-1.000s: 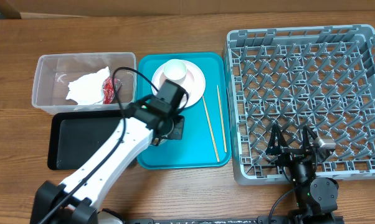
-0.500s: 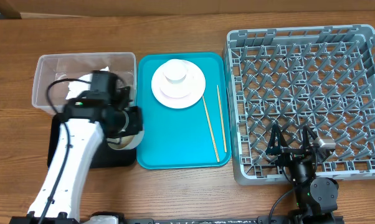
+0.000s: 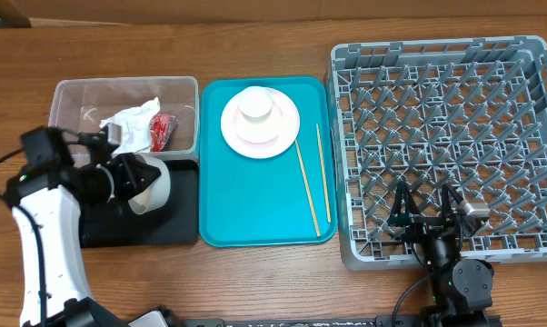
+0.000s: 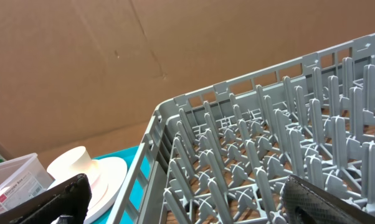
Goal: Sort waste into correct bins and load items into the dishwasher
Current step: 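Tip the bowl over the black tray to pour out the rice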
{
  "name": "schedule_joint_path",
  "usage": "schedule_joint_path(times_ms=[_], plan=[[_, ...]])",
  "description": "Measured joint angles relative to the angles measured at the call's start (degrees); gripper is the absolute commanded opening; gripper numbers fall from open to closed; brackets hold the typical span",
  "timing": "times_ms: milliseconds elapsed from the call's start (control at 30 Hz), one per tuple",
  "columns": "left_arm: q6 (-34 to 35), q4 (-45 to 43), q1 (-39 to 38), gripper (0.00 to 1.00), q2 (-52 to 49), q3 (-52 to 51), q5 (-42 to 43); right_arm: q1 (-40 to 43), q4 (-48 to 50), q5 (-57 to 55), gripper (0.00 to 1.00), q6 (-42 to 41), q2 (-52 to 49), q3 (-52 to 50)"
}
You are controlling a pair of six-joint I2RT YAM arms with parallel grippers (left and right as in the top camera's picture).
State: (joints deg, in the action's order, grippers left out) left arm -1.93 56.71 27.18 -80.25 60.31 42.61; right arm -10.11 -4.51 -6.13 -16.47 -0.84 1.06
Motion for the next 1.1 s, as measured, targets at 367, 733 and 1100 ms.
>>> schedule_joint_path(times_ms=[367,733,1100], plan=[[-4.11,-14.69,10.56,0.04,0.0,-12.37,23.08,0.0,0.0,0.0,1.0,-0.02,0.0,-0.02],[-4.28,-16.26,17.44,0.04,0.0,-14.75,35.87,0.0,0.0,-0.02,1.0,-0.02,0.0,-0.02],[-4.28,-16.22,17.92,0.04,0.0,-14.75,37.79,0.0,0.0,0.0,1.0,0.0,0.0,-0.02]])
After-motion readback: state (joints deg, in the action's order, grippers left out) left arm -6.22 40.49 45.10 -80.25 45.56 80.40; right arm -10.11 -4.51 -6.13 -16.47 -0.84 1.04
